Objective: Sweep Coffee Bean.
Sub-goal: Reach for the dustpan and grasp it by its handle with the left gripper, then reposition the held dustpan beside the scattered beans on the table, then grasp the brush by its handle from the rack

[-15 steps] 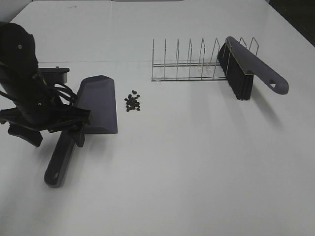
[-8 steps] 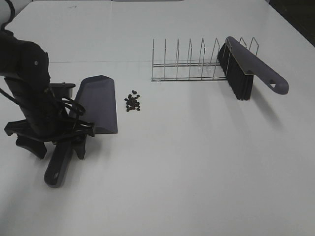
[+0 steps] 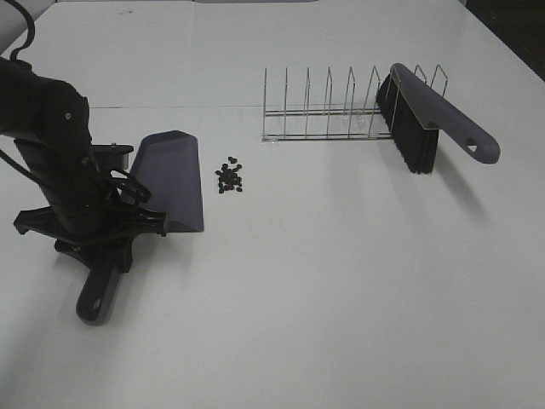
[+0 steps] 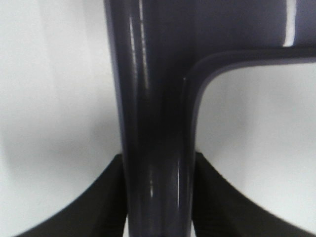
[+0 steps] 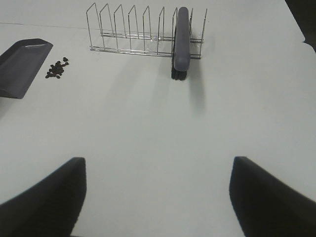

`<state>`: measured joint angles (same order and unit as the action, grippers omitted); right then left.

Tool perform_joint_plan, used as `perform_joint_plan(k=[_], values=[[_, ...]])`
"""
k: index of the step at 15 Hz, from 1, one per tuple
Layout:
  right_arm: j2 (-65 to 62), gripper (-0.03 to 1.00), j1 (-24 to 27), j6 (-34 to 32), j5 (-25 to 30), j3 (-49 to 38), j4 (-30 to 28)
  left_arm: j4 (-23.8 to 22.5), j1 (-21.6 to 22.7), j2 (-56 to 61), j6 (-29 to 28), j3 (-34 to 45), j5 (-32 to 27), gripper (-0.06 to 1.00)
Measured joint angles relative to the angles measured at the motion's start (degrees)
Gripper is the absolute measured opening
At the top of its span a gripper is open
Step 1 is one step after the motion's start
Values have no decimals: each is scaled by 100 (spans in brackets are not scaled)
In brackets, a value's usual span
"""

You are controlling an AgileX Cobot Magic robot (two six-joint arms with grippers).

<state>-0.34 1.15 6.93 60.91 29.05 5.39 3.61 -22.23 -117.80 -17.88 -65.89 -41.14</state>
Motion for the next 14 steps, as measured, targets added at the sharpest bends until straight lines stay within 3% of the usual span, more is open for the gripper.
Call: perform_joint_plan(k=[7,10,14], values=[[0,68,0,0,0,0,0,-17,0,132,-120,0,-29,32],[0,68,0,0,0,0,0,-395,0,842,-344,0,-46,32],[92,68,0,0,-6,0,0,-487,0,911,-355,0,-74,32]])
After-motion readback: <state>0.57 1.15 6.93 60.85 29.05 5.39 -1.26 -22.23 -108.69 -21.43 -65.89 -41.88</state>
